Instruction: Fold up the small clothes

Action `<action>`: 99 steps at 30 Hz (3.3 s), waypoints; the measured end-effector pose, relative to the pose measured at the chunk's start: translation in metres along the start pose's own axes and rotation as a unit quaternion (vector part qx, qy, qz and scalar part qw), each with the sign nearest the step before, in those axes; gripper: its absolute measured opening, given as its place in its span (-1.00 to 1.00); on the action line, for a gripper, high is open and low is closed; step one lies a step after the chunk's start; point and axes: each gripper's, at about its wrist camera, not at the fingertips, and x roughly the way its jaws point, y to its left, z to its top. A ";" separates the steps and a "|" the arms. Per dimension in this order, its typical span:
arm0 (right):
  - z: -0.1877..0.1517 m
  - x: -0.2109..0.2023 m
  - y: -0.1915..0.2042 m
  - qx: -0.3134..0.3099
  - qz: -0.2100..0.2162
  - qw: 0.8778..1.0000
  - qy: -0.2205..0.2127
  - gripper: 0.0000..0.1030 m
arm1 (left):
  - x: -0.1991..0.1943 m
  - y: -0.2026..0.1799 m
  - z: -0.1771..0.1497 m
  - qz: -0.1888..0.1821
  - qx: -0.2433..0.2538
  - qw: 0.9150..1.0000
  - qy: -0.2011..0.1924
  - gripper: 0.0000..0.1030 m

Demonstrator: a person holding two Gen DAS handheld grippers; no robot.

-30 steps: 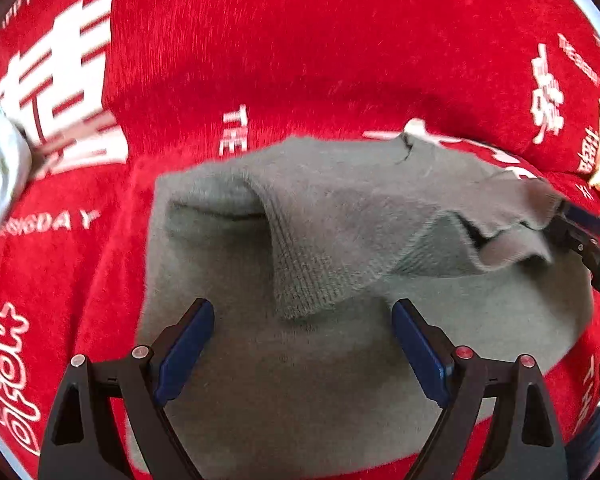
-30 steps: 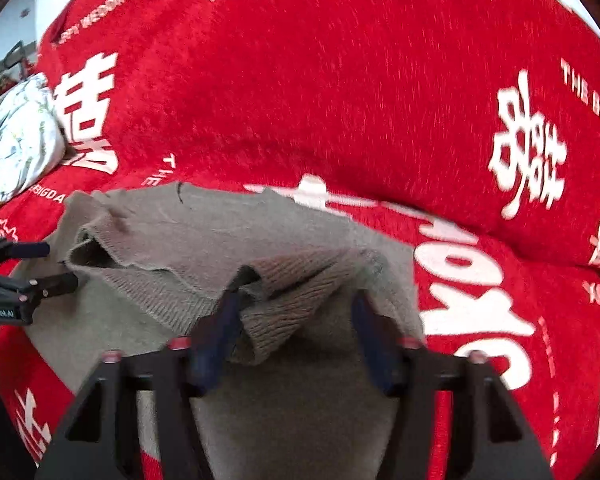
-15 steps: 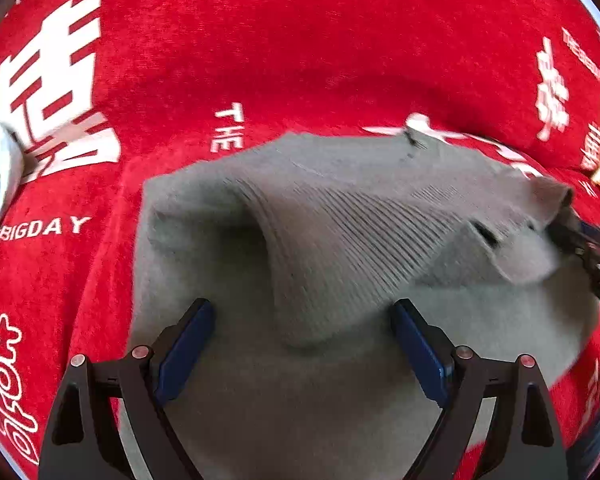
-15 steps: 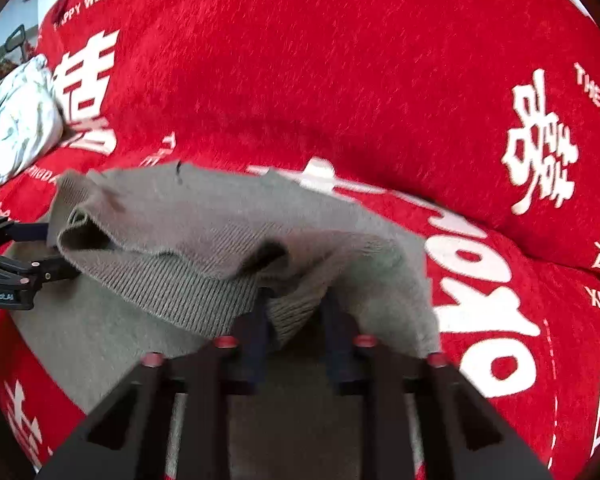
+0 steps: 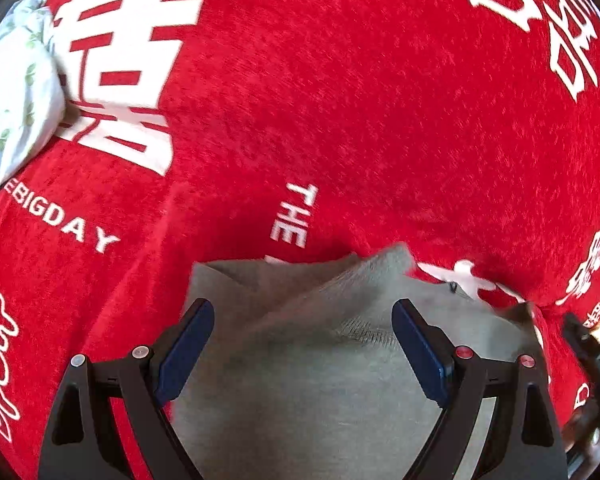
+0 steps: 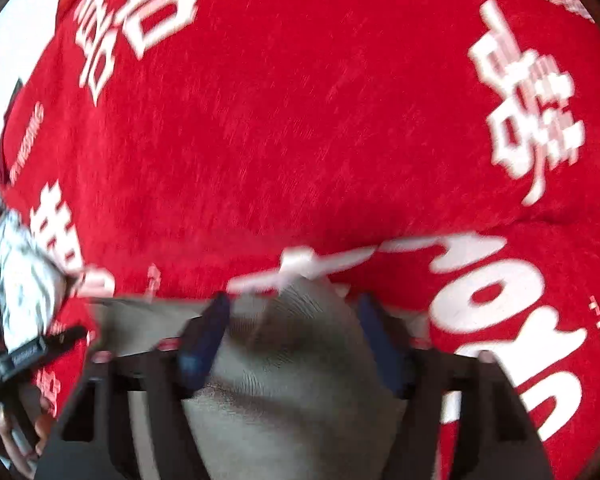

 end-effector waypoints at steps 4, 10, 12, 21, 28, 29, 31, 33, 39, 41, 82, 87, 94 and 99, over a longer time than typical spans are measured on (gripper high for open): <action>-0.009 -0.006 -0.017 -0.012 -0.008 1.000 -0.004 0.53 | 0.007 0.011 -0.009 0.021 0.028 0.999 0.013 0.77; -0.026 0.034 -0.034 -0.039 -0.012 0.996 0.082 0.29 | 0.031 -0.031 -0.025 0.018 0.133 0.990 0.049 0.77; -0.030 0.051 -0.021 -0.084 -0.012 0.990 0.109 -0.72 | 0.043 -0.049 -0.026 0.064 0.178 0.981 0.035 0.77; -0.026 0.059 -0.034 -0.081 0.014 0.989 0.123 -0.79 | 0.068 -0.020 0.015 -0.028 0.200 0.975 0.094 0.77; -0.024 0.073 -0.035 -0.074 0.033 0.988 0.129 -0.80 | 0.092 -0.056 0.004 -0.034 0.281 0.950 0.130 -0.27; -0.023 0.072 -0.034 -0.075 0.031 0.989 0.128 -0.85 | 0.096 -0.059 0.002 -0.031 0.285 0.948 0.139 -0.87; -0.019 0.064 -0.036 -0.059 0.038 0.991 0.118 -0.86 | 0.091 -0.055 0.008 -0.016 0.267 0.956 0.123 -0.88; -0.011 0.048 -0.040 -0.035 0.049 0.994 0.087 -0.87 | 0.080 -0.038 0.020 -0.013 0.219 0.971 0.090 -0.88; -0.015 0.065 -0.040 -0.031 0.002 0.995 0.094 -0.87 | 0.092 -0.011 0.019 0.005 0.139 0.985 0.104 -0.87; -0.018 0.074 -0.039 -0.033 -0.002 0.994 0.108 -0.84 | 0.098 -0.019 0.015 0.025 0.153 0.982 0.112 -0.87; -0.167 -0.070 -0.010 -0.087 -0.067 0.992 0.056 0.53 | -0.065 0.044 -0.146 0.075 0.119 0.990 -0.008 1.00; -0.172 -0.097 0.001 -0.076 -0.060 0.995 0.022 0.54 | -0.081 0.085 -0.158 0.029 0.046 0.998 0.013 0.98; -0.190 -0.089 0.044 -0.104 -0.022 0.994 0.040 0.54 | -0.067 0.081 -0.151 -0.068 -0.003 0.997 0.040 0.80; -0.201 -0.080 0.063 -0.128 -0.018 0.990 0.060 0.54 | -0.051 0.077 -0.136 -0.117 -0.038 0.991 0.050 -0.12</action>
